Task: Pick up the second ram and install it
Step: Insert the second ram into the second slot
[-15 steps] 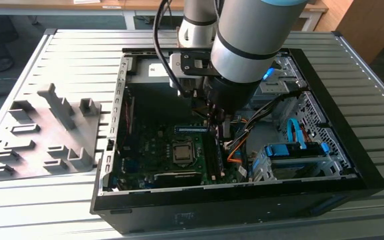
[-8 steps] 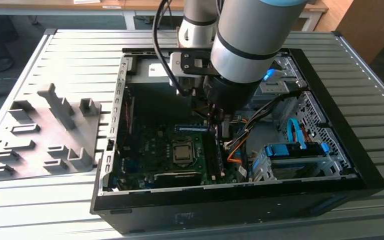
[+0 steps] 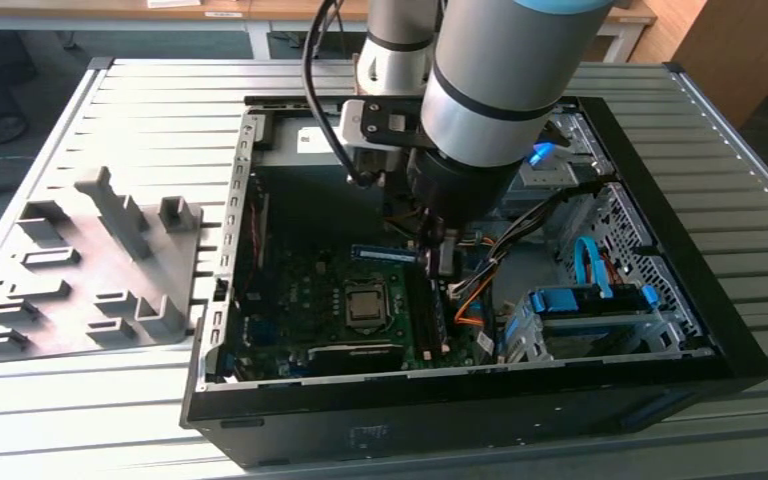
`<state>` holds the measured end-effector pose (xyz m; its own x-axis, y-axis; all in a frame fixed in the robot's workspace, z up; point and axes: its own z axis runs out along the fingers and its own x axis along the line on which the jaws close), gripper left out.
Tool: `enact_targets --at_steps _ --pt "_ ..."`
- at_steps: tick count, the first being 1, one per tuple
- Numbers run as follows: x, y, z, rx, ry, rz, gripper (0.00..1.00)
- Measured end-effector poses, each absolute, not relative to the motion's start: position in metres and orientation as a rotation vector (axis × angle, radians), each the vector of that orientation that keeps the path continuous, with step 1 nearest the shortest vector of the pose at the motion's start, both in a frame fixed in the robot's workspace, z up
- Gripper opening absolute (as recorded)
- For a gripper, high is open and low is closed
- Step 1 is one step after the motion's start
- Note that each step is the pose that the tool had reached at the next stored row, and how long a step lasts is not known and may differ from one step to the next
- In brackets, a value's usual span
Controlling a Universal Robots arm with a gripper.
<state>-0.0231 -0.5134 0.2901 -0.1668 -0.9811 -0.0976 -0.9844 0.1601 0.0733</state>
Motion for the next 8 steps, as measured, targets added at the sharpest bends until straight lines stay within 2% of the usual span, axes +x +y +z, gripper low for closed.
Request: enact_targets --at_steps 8 --pt "-0.0231 -0.5133 0.2898 -1.9 2.455 0.182 0.14"
